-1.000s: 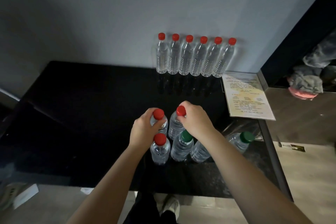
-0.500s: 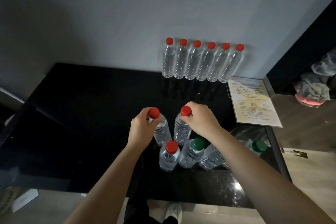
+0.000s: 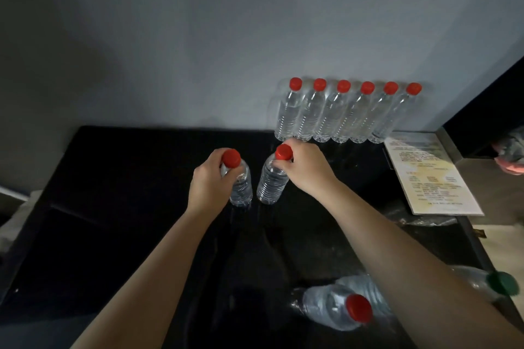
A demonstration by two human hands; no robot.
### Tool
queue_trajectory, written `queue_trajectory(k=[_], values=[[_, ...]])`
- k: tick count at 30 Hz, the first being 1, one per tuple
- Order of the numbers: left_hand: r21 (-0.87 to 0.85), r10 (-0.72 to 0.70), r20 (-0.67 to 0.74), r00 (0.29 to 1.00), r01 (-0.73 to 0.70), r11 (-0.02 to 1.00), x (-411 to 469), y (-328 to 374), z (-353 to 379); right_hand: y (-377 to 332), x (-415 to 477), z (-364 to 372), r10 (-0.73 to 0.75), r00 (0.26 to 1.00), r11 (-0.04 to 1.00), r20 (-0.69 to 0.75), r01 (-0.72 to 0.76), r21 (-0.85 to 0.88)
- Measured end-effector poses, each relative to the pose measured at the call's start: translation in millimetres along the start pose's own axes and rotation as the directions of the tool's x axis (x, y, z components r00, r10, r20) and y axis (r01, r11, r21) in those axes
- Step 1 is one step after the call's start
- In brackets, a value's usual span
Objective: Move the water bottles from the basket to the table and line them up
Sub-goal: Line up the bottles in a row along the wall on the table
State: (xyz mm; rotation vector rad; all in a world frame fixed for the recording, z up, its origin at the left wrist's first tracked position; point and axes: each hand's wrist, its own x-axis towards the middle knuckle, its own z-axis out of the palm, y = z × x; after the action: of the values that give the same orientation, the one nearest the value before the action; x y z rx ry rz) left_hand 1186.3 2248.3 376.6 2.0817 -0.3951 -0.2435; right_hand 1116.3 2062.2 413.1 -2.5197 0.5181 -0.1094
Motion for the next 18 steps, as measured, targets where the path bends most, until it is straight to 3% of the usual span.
queue_trajectory(k=[6,12,18], values=[[0.048,0.016,0.033,0.999,-0.018,0.999,47,-15,-14,-12,39,36,0.103,0.990,0.994,-0.093,-0.101,0.027],[0.041,0.032,0.015,0.999,-0.033,0.999,66,-22,-19,-21,49,42,0.104,0.988,0.995,-0.117,-0.103,0.019],[-0.013,0.145,0.047,0.988,-0.145,0.989,56,-29,-10,-18,38,51,0.150,0.982,0.974,-0.118,-0.126,0.190]])
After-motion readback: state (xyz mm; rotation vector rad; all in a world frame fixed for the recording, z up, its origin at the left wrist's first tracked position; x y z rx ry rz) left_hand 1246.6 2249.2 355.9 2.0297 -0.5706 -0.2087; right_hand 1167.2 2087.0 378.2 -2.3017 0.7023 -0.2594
